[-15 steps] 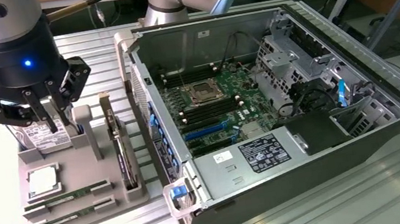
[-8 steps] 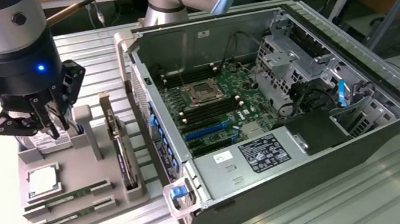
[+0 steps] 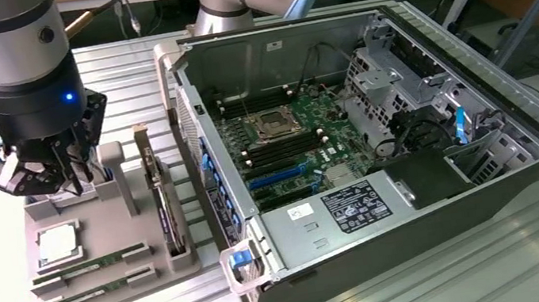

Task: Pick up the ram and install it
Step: 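Pick up the ram and move it above insertion slot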

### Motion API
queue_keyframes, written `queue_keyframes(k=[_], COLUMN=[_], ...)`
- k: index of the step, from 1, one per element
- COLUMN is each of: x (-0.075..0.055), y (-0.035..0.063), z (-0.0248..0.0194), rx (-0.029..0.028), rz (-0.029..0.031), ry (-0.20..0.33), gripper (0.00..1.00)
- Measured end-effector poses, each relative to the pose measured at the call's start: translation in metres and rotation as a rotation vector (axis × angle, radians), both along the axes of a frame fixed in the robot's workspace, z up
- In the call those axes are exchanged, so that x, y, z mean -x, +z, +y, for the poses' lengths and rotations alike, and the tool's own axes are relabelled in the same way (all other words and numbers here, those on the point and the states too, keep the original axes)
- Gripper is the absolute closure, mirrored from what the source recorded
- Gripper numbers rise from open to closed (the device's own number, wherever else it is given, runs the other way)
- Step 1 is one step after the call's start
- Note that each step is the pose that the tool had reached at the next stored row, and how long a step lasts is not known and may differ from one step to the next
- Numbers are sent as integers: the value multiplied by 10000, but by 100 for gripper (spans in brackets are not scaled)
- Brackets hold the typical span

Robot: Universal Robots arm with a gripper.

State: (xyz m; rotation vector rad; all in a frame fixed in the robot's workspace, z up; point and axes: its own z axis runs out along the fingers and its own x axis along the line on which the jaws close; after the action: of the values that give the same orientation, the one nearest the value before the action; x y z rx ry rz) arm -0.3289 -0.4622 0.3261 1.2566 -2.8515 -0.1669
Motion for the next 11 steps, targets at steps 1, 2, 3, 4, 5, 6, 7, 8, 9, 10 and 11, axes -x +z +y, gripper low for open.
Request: queue_keyframes(k=[1,2,3,4,5,6,7,8,9,10,11], x=[0,0,0,0,0,0,0,0,0,0,0], y=[-8,-14,-20,-29,-39,-49,-62,-76,-85,-108,-123], z=[0,0,0,0,0,0,0,-1,-1,0,0], rx=[1,1,1,1,0,0,0,0,0,1,0], rz=[1,2,1,1,0,1,0,0,0,1,0], ry=[184,380,571,877,1280,1623,2038,2332,2513,2871,3068], gripper=[76,76,76,76,76,76,76,76,76,76,76])
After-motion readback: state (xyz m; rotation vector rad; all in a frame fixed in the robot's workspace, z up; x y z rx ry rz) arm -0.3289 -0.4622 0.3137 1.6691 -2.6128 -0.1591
